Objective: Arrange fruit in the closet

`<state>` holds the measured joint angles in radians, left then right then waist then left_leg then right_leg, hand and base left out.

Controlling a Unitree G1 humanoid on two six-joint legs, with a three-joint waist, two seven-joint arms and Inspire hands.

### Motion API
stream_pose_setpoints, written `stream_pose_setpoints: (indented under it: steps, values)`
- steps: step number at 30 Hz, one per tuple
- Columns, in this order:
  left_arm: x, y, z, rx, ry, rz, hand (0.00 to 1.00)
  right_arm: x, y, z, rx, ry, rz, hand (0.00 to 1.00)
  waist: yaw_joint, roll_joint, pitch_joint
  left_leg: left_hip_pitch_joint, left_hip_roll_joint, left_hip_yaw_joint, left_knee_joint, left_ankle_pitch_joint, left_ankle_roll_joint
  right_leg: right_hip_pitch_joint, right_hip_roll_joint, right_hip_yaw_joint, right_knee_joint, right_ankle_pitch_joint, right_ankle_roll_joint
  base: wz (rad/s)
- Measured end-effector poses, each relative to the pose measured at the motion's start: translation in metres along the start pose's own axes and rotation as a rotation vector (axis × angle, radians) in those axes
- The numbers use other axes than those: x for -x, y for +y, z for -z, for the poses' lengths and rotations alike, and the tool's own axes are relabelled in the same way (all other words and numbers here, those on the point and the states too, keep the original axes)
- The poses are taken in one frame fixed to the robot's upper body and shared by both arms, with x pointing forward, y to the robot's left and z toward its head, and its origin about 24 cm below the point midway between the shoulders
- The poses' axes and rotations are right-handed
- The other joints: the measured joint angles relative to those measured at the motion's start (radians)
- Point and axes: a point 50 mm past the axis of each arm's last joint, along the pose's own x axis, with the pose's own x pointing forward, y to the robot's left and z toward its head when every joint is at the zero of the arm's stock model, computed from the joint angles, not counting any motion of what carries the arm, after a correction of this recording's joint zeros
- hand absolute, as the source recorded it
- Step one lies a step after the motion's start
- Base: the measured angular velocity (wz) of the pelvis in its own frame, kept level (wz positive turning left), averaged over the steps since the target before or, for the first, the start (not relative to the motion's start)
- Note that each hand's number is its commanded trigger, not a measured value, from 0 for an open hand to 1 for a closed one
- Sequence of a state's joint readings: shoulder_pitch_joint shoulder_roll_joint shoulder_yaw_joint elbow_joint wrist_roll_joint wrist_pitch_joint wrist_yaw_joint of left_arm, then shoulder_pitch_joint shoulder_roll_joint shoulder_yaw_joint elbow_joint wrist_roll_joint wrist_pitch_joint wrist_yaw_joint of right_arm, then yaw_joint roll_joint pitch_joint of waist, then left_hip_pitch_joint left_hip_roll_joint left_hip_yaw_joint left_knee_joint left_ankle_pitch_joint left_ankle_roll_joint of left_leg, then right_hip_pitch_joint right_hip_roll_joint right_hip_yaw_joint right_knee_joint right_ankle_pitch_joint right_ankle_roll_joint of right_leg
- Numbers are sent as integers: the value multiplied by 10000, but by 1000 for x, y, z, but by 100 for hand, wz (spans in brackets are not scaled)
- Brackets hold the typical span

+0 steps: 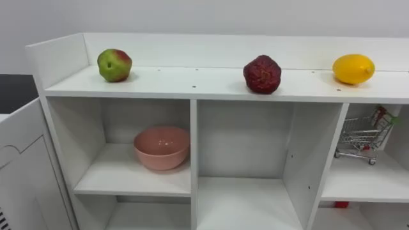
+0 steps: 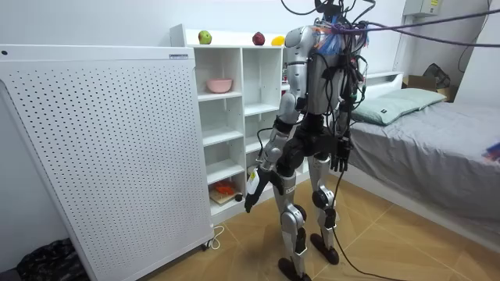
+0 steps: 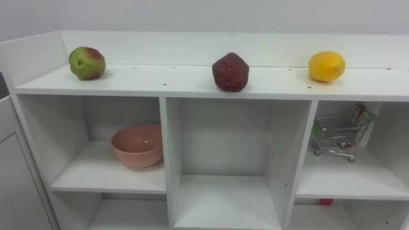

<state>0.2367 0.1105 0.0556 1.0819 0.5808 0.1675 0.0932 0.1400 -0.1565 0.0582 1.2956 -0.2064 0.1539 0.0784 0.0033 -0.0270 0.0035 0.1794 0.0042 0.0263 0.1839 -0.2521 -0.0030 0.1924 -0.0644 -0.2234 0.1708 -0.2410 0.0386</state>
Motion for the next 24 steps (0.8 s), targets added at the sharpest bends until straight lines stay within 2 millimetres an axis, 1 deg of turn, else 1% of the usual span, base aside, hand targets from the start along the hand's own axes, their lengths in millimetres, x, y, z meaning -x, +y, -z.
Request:
stream_pose_setpoints:
  steps: [4, 7, 11, 13, 14, 15, 16, 17, 18, 19, 21, 22, 24]
  values:
    - [0, 0, 0, 1, -4, -4, 0, 0, 0, 0, -58, -26, 21, 0, 24, 16, 3, 3, 2, 0, -2, 0, 0, -3, 7, 34, -3, 0, 0, 0]
    - [0, 0, -1, -5, -37, -24, 0, 0, -2, -3, -81, -159, 257, 0, 41, 69, -2, 17, 2, -5, -1, 0, 0, -1, 9, 49, 15, 0, 0, -1]
    - [0, 1, -3, 7, -244, -144, 0, 0, -5, -6, -342, -338, 900, 0, 3, 122, 5, -18, 3, -16, 10, 0, 0, 13, 6, -21, 27, 1, 0, 4]
    - [0, 1, -4, 21, -346, -202, 0, 1, -8, -9, -611, -484, 1233, 0, -3, 123, 7, -40, 5, -18, 10, 0, 0, -6, 7, -38, 38, 1, 0, 5]
    - [0, 2, -6, 46, -458, -292, 0, 2, -12, -13, -1009, -721, 1506, 0, 0, 120, 13, -47, 8, -6, 7, 0, 0, -27, 7, -29, 50, 1, 0, 0]
    - [0, 3, -7, 77, -588, -375, 0, 4, -19, -23, -1806, -1267, 1848, 0, -5, 119, 24, -42, 16, 15, -4, 0, 0, -44, 19, 7, 32, 16, 5, -4]
    - [0, 4, -8, 71, -647, -417, 0, 6, -23, -30, -2145, -1663, 2038, 0, -9, 122, 25, -29, 21, 30, -11, 0, 0, -42, 26, 31, 25, 31, 3, -10]
    - [0, 5, -9, 82, -789, -479, 0, 11, -31, -48, -2557, -2637, 2442, 0, -25, 121, 27, -6, 32, 68, -38, 0, 0, -76, 37, 89, 24, 40, -1, -18]
    - [0, 6, -11, 113, -950, -646, 0, 21, -39, -71, -2751, -3844, 2847, 0, -16, 88, 10, -31, 50, 141, -57, 1, 1, -191, 56, 200, 51, 46, -10, -19]
    - [0, 6, -12, 124, -1022, -729, 0, 27, -43, -83, -2822, -4503, 3052, 0, -25, 97, 31, -52, 59, 151, -56, 1, 2, -210, 73, 235, 45, 69, -19, -15]
    - [0, 10, -17, 179, -1303, -1085, 0, 56, -55, -125, -3296, -7062, 3648, 0, -31, 55, 50, -105, 92, 192, -59, 1, 2, -210, 117, 261, -21, 148, -31, -2]
    - [0, 11, -18, 187, -1357, -1123, 0, 64, -57, -134, -3390, -7649, 3766, 0, -18, 27, 46, -101, 93, 202, -65, 1, 2, -208, 120, 265, -27, 150, -31, 0]
    - [1, 14, -20, 208, -1608, -1263, 0, 95, -63, -161, -3600, -9630, 4205, 0, 30, -71, 41, -108, 100, 235, -55, 2, 2, -206, 124, 269, -34, 155, -38, 0]
